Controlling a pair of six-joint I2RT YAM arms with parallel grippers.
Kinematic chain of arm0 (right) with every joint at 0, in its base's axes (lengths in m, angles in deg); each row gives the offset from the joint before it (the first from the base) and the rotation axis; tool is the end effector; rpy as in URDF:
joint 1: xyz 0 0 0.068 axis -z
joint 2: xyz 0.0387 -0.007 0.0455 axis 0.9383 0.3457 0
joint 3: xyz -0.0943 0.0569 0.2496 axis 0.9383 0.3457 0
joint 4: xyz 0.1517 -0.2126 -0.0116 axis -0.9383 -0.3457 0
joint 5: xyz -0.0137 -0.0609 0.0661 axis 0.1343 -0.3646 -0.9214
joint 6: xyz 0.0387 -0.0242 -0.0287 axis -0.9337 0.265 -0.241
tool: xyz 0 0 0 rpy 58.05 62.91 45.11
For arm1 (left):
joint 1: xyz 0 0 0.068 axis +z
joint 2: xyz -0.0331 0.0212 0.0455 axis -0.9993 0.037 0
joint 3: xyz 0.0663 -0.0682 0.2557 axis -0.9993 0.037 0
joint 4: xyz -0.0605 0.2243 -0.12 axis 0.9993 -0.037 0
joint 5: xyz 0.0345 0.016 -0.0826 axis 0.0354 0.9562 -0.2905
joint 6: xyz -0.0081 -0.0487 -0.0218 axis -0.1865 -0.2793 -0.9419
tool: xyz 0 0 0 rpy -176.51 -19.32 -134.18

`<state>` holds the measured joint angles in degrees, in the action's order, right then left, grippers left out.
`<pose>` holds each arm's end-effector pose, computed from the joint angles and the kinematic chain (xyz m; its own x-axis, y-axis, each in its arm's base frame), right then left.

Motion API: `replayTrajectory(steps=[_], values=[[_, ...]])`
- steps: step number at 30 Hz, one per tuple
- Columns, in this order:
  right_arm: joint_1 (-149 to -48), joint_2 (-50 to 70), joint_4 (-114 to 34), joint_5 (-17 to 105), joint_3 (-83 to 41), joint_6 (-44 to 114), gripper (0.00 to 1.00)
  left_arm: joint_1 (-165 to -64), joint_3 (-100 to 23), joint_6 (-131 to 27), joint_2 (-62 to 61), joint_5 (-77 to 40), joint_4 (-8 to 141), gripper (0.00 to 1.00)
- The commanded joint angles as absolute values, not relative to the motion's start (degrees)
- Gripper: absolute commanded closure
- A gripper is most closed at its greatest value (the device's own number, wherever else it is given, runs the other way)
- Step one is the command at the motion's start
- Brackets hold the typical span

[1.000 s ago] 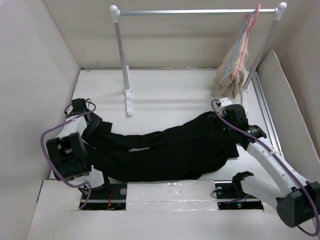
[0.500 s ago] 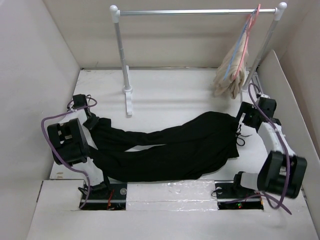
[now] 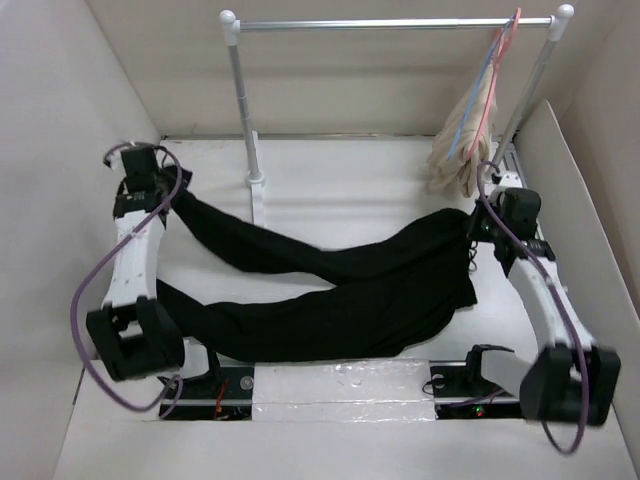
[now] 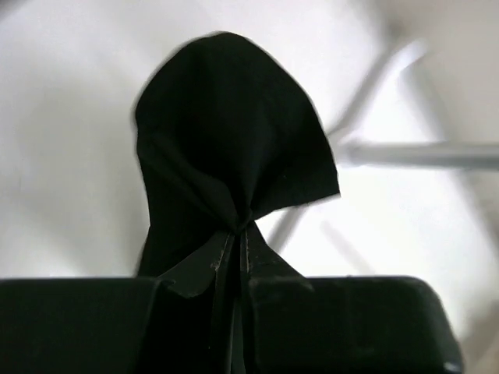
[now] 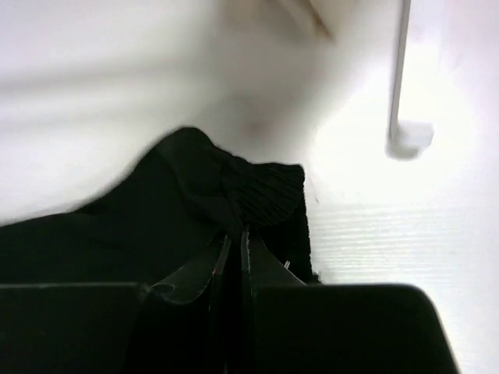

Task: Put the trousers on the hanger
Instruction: Flatten out the trousers at the center of the board.

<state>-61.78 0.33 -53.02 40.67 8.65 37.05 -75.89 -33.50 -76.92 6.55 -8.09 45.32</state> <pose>0.2653 -0.0304 0.2441 -0.6237 0.1691 -0.7632 0.0414 0.9821 0.1838 0.3189 0.0690 0.3063 -0.3019 -0.6784 -0.6698 -0.5231 0.7052 -0.4786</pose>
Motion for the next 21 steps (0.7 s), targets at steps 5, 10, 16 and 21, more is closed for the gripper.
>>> replayTrajectory(steps=[5,10,16,21], values=[[-69.8,-24.0,-71.4,56.0,-0.8,38.2,0.99,-73.6,-45.7,-79.3,-7.6,-0.7,38.9,1.0],[-72.1,-26.0,-76.4,59.5,-1.8,40.1,0.99,-73.0,-40.3,-80.4,-9.5,1.4,38.9,1.0],[-69.9,-19.5,-72.7,54.8,-3.9,41.1,1.0,-73.0,-43.2,-81.8,1.6,-7.2,42.6,1.0],[-68.9,-16.8,-74.9,53.9,-9.5,42.8,1.0,-73.0,-54.7,-80.8,6.9,-7.9,39.9,1.0]])
